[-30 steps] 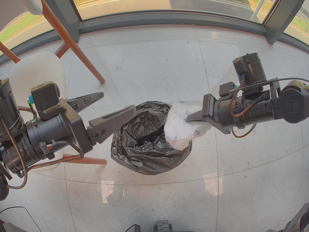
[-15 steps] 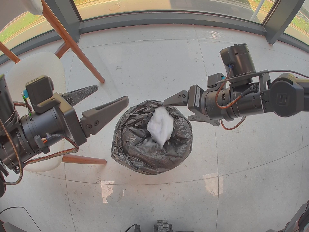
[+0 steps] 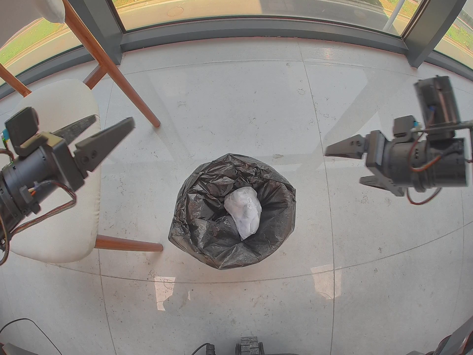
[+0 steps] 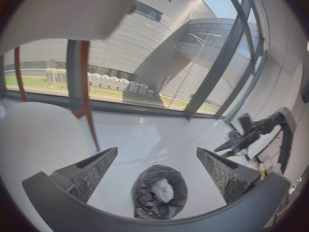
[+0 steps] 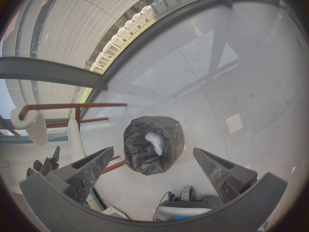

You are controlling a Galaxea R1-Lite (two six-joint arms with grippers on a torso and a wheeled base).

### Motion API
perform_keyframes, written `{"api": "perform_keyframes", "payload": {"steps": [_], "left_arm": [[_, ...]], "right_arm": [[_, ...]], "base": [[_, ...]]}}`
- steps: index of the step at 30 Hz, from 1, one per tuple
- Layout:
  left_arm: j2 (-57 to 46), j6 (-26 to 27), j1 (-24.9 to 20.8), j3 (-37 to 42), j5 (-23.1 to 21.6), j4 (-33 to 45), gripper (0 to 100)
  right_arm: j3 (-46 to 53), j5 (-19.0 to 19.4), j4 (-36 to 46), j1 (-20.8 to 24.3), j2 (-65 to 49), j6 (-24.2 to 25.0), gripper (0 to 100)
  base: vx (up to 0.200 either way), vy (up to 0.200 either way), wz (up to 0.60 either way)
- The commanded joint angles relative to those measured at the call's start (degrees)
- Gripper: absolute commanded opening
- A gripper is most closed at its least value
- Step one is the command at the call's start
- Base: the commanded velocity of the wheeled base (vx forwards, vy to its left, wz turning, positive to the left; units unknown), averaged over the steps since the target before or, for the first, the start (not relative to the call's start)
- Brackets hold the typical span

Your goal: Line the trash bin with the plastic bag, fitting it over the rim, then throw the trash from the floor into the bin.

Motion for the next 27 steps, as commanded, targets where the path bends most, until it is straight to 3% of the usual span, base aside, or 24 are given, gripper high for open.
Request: {"api": "perform_keyframes", "payload": {"steps": [1, 4, 8, 13, 17, 23, 25, 27], "left_arm": [[-10.81, -0.19, 16.53, 7.74, 4.05, -0.22, 100], [-16.35, -0.27, 19.34, 13.71, 4.05, -0.05, 100], [-26.37, -0.36, 18.20, 24.44, 2.47, 0.13, 100], [-34.37, -0.36, 17.94, 32.00, -1.04, 1.62, 100], [-44.30, -0.27, 17.85, 36.39, -5.79, 9.80, 100], [-66.27, 0.25, 18.02, 36.92, -10.36, 34.41, 100], [-70.32, 1.04, 19.43, 36.13, -10.27, 41.26, 100], [-70.32, 0.96, 20.92, 35.69, -9.57, 41.35, 100]], "right_arm": [[16.87, -4.08, 0.02, -9.69, -26.08, -2.83, 100], [22.32, -4.95, 0.19, -13.82, -35.13, -6.70, 100], [31.37, -6.98, -0.25, -20.06, -46.21, -9.77, 100], [37.88, -7.06, -0.07, -24.80, -55.87, -14.17, 100], [46.58, -6.62, -0.34, -27.09, -67.39, -23.40, 100], [58.62, -6.19, -0.16, -24.98, -84.17, -38.78, 100], [63.54, -6.80, -3.41, -24.98, -85.05, -40.09, 100], [67.58, -6.62, -12.46, -24.98, -84.44, -40.01, 100]], "base": [[0.000, 0.000, 0.00], [0.000, 0.000, 0.00], [0.000, 0.000, 0.00], [0.000, 0.000, 0.00], [0.000, 0.000, 0.00], [0.000, 0.000, 0.00], [0.000, 0.000, 0.00], [0.000, 0.000, 0.00]]}}
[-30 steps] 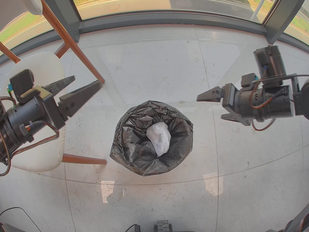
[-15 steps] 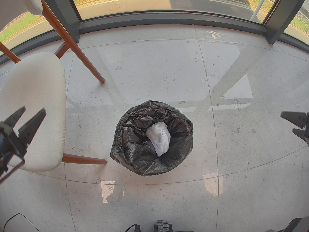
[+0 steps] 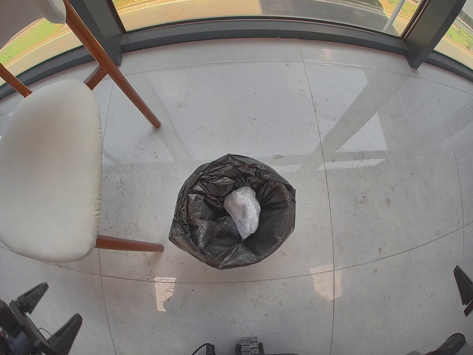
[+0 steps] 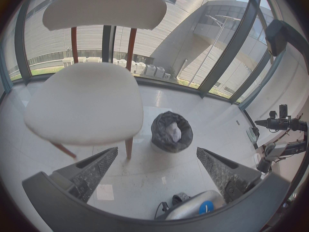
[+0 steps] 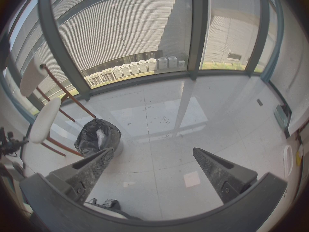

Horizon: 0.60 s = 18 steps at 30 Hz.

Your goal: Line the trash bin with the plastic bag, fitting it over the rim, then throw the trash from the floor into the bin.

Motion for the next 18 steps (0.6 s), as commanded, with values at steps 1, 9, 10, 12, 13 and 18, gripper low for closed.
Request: {"api": "perform_keyframes", "payload": {"steps": [1, 9, 10, 12, 13, 18], "left_arm": [[-19.76, 0.12, 3.15, 1.73, -1.97, 12.07, 100], [-19.76, -0.41, 3.15, 1.99, 17.36, 11.45, 100], [-19.76, -0.32, 3.15, 1.99, 18.15, 11.54, 100], [-19.76, 0.03, 3.15, 1.90, 19.21, 11.63, 100], [-19.76, 0.12, 3.15, 1.81, 21.14, 11.72, 100], [-19.76, 0.30, 3.33, 1.81, 22.46, 11.89, 100]], "right_arm": [[16.04, -0.27, -12.03, -0.79, -14.45, -8.07, 100], [16.04, 4.91, -7.64, -0.87, -14.36, -9.66, 100], [16.04, 4.74, -7.64, -0.87, -14.36, -9.48, 100], [16.04, 4.56, -7.64, -0.79, -14.36, -9.13, 100], [16.04, 4.56, -7.55, -1.14, -14.36, -9.04, 100], [16.04, 4.38, -7.64, -11.07, -14.09, -8.95, 100]], "base": [[0.000, 0.000, 0.00], [0.000, 0.000, 0.00], [0.000, 0.000, 0.00], [0.000, 0.000, 0.00], [0.000, 0.000, 0.00], [0.000, 0.000, 0.00]]}}
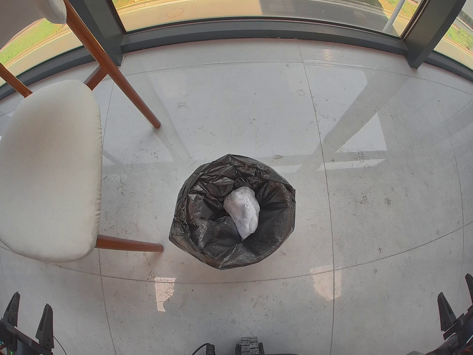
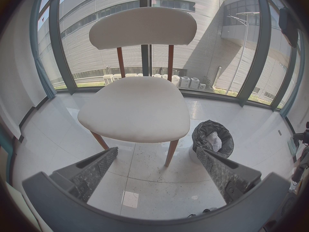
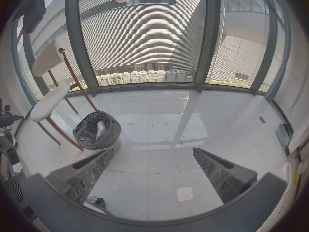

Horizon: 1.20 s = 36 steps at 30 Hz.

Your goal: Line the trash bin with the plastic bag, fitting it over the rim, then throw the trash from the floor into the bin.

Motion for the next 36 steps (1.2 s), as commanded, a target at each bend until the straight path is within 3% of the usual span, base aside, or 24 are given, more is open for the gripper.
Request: {"api": "perform_keyframes", "payload": {"steps": [1, 5, 8, 10, 11, 17, 22, 24, 26, 28, 31, 34, 36], "left_arm": [[-1.21, 0.40, 0.21, 0.02, 0.49, 0.20, 100], [-1.21, 1.45, 0.13, 0.29, -1.44, -0.15, 100], [-1.21, 5.76, 0.13, -0.07, -10.32, 0.64, 100], [-1.21, 7.43, 0.13, -0.59, -15.24, 2.14, 100], [-1.21, 7.69, 0.13, -0.59, -15.41, 2.31, 100], [-1.21, 13.32, 0.13, 1.08, -13.04, -2.87, 100], [-1.21, 8.04, 0.13, 1.08, 6.73, -1.91, 100], [-1.21, 6.81, 0.13, 1.08, 10.07, -1.91, 100], [-1.21, 7.16, 0.04, 1.17, 8.67, -2.00, 100], [-1.21, 6.81, 0.04, 0.99, 0.67, -1.03, 100], [-1.21, 3.21, 0.04, 1.08, -1.62, -0.06, 100], [-1.21, 8.31, -0.05, 1.08, -4.34, 1.17, 100], [-1.21, 7.78, -0.14, 0.99, -5.04, 1.34, 100]], "right_arm": [[1.05, 0.14, -0.18, -7.11, -0.20, -0.29, 100], [1.05, 1.81, -0.35, -6.59, -0.28, -0.99, 100], [0.96, 2.51, 0.00, 0.27, -1.43, -1.17, 100], [1.05, 2.43, 0.00, -0.08, -1.69, -0.73, 100], [1.05, 2.43, 0.00, -0.43, -1.86, -0.64, 100], [1.05, 2.25, -0.44, -1.66, -5.64, -0.73, 100], [1.05, 2.16, -0.35, -1.58, -5.64, -0.73, 100], [1.05, 2.16, -0.44, -1.58, -5.64, -0.73, 100], [1.05, 2.07, -0.44, -1.66, -5.64, -0.73, 100], [1.05, 2.16, -0.44, -1.58, -5.64, -0.73, 100], [1.05, 2.34, -0.27, -1.58, -5.64, -1.08, 100], [1.05, 2.43, -0.35, -1.58, -5.64, -0.82, 100], [1.05, 2.43, -0.35, -1.58, -5.64, -0.82, 100]], "base": [[0.000, 0.000, 0.00], [0.000, 0.000, 0.00], [0.000, 0.000, 0.00], [0.000, 0.000, 0.00], [0.000, 0.000, 0.00], [0.000, 0.000, 0.00], [0.000, 0.000, 0.00], [0.000, 0.000, 0.00], [0.000, 0.000, 0.00], [0.000, 0.000, 0.00], [0.000, 0.000, 0.00], [0.000, 0.000, 0.00], [0.000, 0.000, 0.00]]}}
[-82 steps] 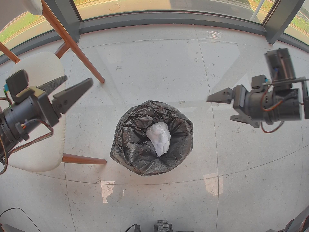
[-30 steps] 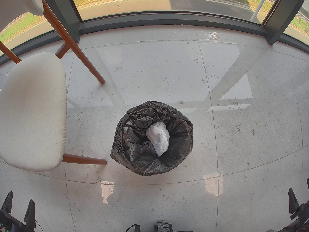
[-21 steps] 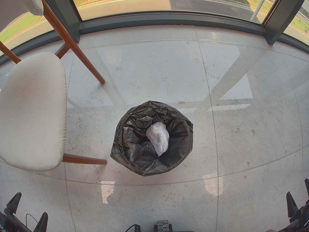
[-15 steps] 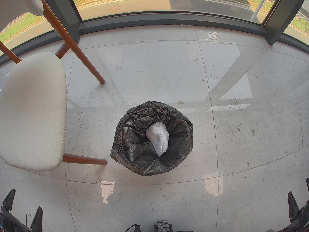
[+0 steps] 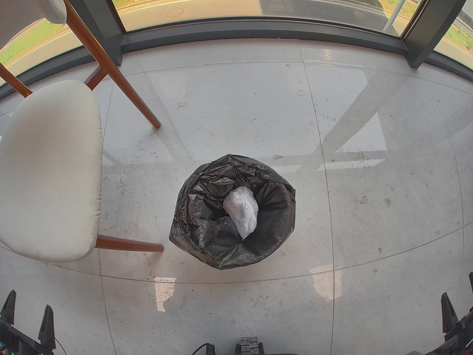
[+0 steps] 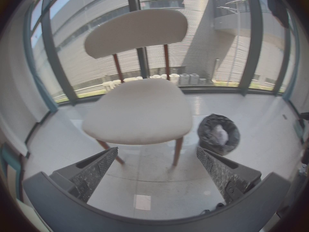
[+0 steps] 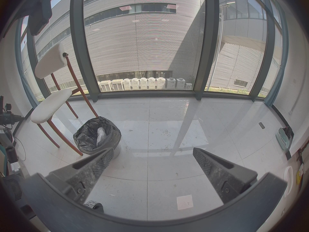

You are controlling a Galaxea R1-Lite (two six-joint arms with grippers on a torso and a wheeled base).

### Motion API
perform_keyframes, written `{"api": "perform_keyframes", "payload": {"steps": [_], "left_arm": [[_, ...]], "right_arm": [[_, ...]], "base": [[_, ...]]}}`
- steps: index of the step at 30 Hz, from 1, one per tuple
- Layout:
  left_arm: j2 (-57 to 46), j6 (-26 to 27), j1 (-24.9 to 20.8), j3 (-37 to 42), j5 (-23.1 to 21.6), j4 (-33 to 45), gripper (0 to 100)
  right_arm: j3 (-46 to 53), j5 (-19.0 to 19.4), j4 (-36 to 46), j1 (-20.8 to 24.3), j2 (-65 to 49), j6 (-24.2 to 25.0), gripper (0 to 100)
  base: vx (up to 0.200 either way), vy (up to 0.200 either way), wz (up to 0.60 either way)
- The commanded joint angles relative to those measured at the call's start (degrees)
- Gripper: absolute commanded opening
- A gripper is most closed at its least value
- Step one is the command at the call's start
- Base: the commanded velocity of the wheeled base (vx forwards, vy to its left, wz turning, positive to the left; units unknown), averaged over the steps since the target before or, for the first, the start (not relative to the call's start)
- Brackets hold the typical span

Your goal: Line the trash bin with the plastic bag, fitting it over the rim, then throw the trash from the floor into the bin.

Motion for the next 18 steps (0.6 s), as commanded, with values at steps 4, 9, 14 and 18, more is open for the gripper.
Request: {"api": "perform_keyframes", "payload": {"steps": [4, 9, 14, 18], "left_arm": [[-0.62, -2.36, 0.08, 0.66, -6.56, 1.63, 100], [-0.62, -2.44, 0.08, 0.66, -6.38, 1.63, 100], [-0.62, -2.36, 0.08, 0.66, -6.56, 1.63, 100], [-0.62, -2.18, 0.08, 0.66, -6.74, 1.63, 100]], "right_arm": [[1.01, 0.19, 0.09, 0.00, -0.75, -0.15, 100], [1.01, 0.19, 0.09, 0.00, -0.75, 0.12, 100], [1.01, 0.19, 0.18, -0.09, -0.75, 0.03, 100], [1.01, 0.19, 0.09, -0.09, -0.75, 0.03, 100]], "base": [[0.000, 0.000, 0.00], [0.000, 0.000, 0.00], [0.000, 0.000, 0.00], [0.000, 0.000, 0.00]]}}
